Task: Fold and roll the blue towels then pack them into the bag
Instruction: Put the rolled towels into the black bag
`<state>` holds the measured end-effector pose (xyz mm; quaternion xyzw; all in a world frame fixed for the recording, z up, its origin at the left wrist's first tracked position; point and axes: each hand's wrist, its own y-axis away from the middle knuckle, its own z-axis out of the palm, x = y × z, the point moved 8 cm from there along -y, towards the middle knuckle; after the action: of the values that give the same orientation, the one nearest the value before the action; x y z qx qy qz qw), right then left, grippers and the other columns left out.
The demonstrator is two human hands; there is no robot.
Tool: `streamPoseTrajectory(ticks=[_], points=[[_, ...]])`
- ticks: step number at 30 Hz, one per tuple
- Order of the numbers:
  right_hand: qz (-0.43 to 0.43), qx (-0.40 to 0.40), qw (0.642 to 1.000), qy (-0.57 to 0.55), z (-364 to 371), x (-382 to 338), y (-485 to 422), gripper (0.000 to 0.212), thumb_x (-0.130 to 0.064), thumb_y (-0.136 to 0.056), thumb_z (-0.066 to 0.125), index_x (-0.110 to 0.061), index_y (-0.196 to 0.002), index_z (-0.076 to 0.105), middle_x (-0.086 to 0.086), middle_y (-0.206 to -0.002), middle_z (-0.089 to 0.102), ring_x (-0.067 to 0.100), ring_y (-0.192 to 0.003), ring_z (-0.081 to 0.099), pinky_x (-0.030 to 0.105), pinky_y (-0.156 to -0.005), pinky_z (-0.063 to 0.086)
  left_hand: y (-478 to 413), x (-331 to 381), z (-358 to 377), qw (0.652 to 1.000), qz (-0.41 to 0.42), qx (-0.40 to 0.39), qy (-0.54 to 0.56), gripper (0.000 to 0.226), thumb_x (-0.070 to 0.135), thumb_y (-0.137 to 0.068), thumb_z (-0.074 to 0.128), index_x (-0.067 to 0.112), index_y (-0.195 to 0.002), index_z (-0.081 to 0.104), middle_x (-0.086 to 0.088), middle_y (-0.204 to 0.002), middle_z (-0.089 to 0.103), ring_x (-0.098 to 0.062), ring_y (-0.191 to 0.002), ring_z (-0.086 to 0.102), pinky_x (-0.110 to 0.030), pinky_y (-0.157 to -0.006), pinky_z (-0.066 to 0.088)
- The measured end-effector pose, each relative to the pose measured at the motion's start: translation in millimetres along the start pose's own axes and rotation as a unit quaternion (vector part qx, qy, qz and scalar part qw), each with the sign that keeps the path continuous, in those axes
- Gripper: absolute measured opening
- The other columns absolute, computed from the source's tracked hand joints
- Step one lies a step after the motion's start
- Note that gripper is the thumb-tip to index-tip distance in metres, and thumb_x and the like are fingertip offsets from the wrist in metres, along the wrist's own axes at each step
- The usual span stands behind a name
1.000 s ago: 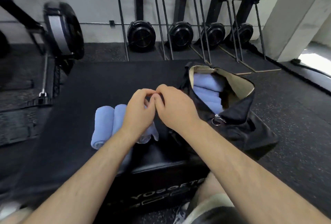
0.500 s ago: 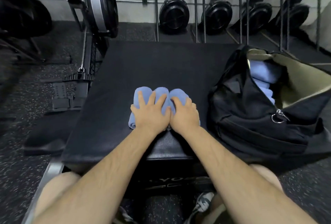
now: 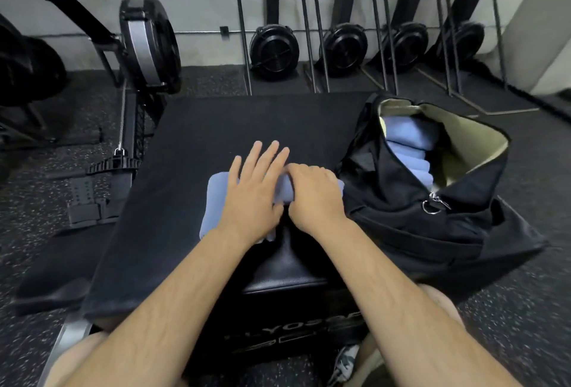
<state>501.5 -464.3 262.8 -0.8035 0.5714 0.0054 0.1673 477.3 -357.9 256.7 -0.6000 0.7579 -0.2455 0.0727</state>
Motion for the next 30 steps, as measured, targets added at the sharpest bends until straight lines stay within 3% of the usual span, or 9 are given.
streamPoseTrajectory(ticks=[4, 8, 10, 17, 21, 23, 25, 27, 30], points=[[-0.075, 0.087, 0.991, -0.064, -40, 3, 20, 0.047, -0.005, -0.067, 0.056, -0.019, -0.111, 0.063, -0.006, -0.1, 0.066, 0.02, -0.097, 0.059, 0.03, -0.107, 0.031, -18, 29, -19, 0.997, 0.047, -0.066, 0.014, 0.081, 0.025, -0.076, 0.071, 0.014, -0.151, 0.041, 0.002, -0.142, 0.056, -0.02, -0.137, 0.048, -0.036, -0.119, 0.017], [-0.101, 0.163, 0.979, -0.064, -75, 9, 46, 0.053, -0.006, -0.061, 0.06, -0.015, -0.113, 0.064, -0.002, -0.102, 0.066, 0.025, -0.091, 0.06, 0.033, -0.089, 0.037, -28, 54, -41, 0.996, 0.064, -0.061, 0.027, 0.042, 0.02, -0.075, 0.072, 0.012, -0.114, 0.058, 0.0, -0.101, 0.053, -0.024, -0.084, 0.056, -0.031, -0.075, 0.037], [-0.082, 0.154, 0.984, -0.018, -87, 14, 50, 0.056, -0.008, -0.06, 0.065, -0.018, -0.115, 0.06, -0.004, -0.103, 0.064, 0.023, -0.09, 0.06, 0.037, -0.085, 0.041, -32, 66, -47, 0.995, 0.079, -0.046, 0.036, 0.033, 0.016, -0.076, 0.072, 0.012, -0.106, 0.059, 0.0, -0.096, 0.049, -0.021, -0.075, 0.051, -0.034, -0.067, 0.041], [-0.031, 0.069, 0.99, 0.122, -121, 54, 44, 0.063, -0.034, -0.073, 0.071, -0.024, -0.13, 0.045, -0.004, -0.101, 0.062, 0.025, -0.089, 0.062, 0.036, -0.072, 0.03, -45, 110, -73, 0.979, 0.188, 0.067, 0.049, 0.039, 0.01, -0.072, 0.077, 0.009, -0.11, 0.066, -0.006, -0.102, 0.058, -0.026, -0.081, 0.059, -0.043, -0.065, 0.052], [-0.036, 0.088, 0.985, 0.147, -153, 78, 39, 0.077, -0.037, -0.08, 0.069, -0.032, -0.148, 0.034, 0.0, -0.115, 0.06, 0.029, -0.097, 0.06, 0.037, -0.071, 0.032, -59, 124, -81, 0.98, 0.123, 0.094, 0.128, 0.061, 0.017, -0.075, 0.075, 0.011, -0.132, 0.055, -0.007, -0.125, 0.052, -0.027, -0.102, 0.058, -0.045, -0.084, 0.053], [-0.011, 0.098, 0.984, 0.146, -169, 100, 33, 0.081, -0.043, -0.083, 0.068, -0.036, -0.153, 0.028, 0.002, -0.118, 0.059, 0.03, -0.102, 0.061, 0.038, -0.073, 0.035, -67, 120, -76, 0.969, 0.01, 0.076, 0.235, 0.078, 0.025, -0.081, 0.077, 0.017, -0.148, 0.037, -0.004, -0.131, 0.046, -0.022, -0.114, 0.052, -0.039, -0.094, 0.049], [0.042, 0.102, 0.988, 0.109, -182, 132, 25, 0.081, -0.052, -0.087, 0.065, -0.038, -0.154, 0.023, 0.004, -0.114, 0.059, 0.031, -0.099, 0.062, 0.037, -0.071, 0.04, -73, 129, -62, 0.958, -0.063, 0.022, 0.28, 0.079, 0.041, -0.087, 0.072, 0.03, -0.15, 0.025, -0.001, -0.121, 0.049, -0.02, -0.105, 0.055, -0.038, -0.086, 0.052], [0.095, 0.089, 0.989, 0.073, -185, 162, 15, 0.079, -0.066, -0.088, 0.06, -0.036, -0.152, 0.024, 0.005, -0.108, 0.058, 0.031, -0.092, 0.062, 0.038, -0.07, 0.048, -77, 151, -41, 0.973, -0.045, -0.048, 0.221, 0.061, 0.052, -0.095, 0.058, 0.04, -0.145, 0.025, -0.001, -0.105, 0.052, -0.023, -0.093, 0.058, -0.041, -0.077, 0.053], [0.129, 0.045, 0.988, 0.07, -177, 189, -3, 0.07, -0.062, -0.09, 0.058, -0.03, -0.145, 0.029, 0.007, -0.11, 0.059, 0.032, -0.093, 0.062, 0.04, -0.071, 0.048, -87, 172, -9, 0.978, -0.043, -0.139, 0.151, 0.038, 0.059, -0.102, 0.036, 0.043, -0.136, 0.042, -0.005, -0.103, 0.051, -0.03, -0.095, 0.057, -0.045, -0.085, 0.052]])
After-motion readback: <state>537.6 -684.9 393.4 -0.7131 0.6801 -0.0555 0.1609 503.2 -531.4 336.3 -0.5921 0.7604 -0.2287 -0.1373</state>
